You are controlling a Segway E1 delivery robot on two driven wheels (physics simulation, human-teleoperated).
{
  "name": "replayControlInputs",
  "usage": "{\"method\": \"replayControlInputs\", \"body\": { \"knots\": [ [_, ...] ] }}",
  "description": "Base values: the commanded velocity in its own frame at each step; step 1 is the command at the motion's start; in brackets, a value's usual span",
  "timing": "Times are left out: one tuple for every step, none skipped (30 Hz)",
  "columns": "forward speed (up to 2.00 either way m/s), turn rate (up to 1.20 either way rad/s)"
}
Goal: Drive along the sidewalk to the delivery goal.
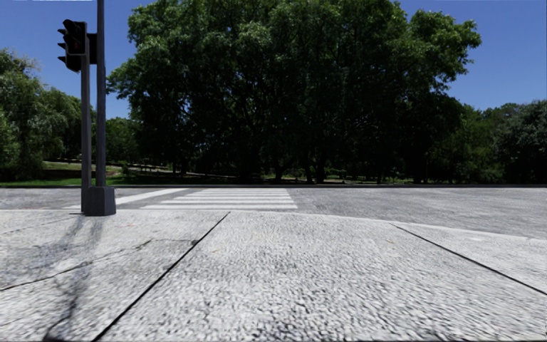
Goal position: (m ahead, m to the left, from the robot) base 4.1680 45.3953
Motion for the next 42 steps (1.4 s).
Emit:
{"method": "replayControlInputs", "body": {
  "knots": [
    [2.0,0.15],
    [2.0,0.23],
    [2.0,0.27],
    [2.0,0.28],
    [2.0,0.28],
    [1.95,0.29],
    [1.86,0.29],
    [1.82,0.3],
    [1.79,0.31],
    [1.77,0.34],
    [1.77,0.34],
    [1.73,0.36],
    [1.71,0.37],
    [1.67,0.4],
    [1.67,0.4],
    [1.65,0.42],
    [1.63,0.43],
    [1.59,0.46],
    [1.56,0.49],
    [1.54,0.51],
    [1.54,0.51],
    [1.53,0.51],
    [1.52,0.52],
    [1.51,0.52],
    [1.5,0.52],
    [1.5,0.52],
    [1.5,0.52],
    [1.5,0.52],
    [1.5,0.52],
    [1.5,0.52],
    [1.5,0.52],
    [1.5,0.52],
    [1.5,0.54],
    [1.5,0.55],
    [1.5,0.55],
    [1.5,0.56],
    [1.5,0.56],
    [1.51,0.57],
    [1.52,0.57],
    [1.52,0.57],
    [1.53,0.57],
    [1.53,0.57]
  ]
}}
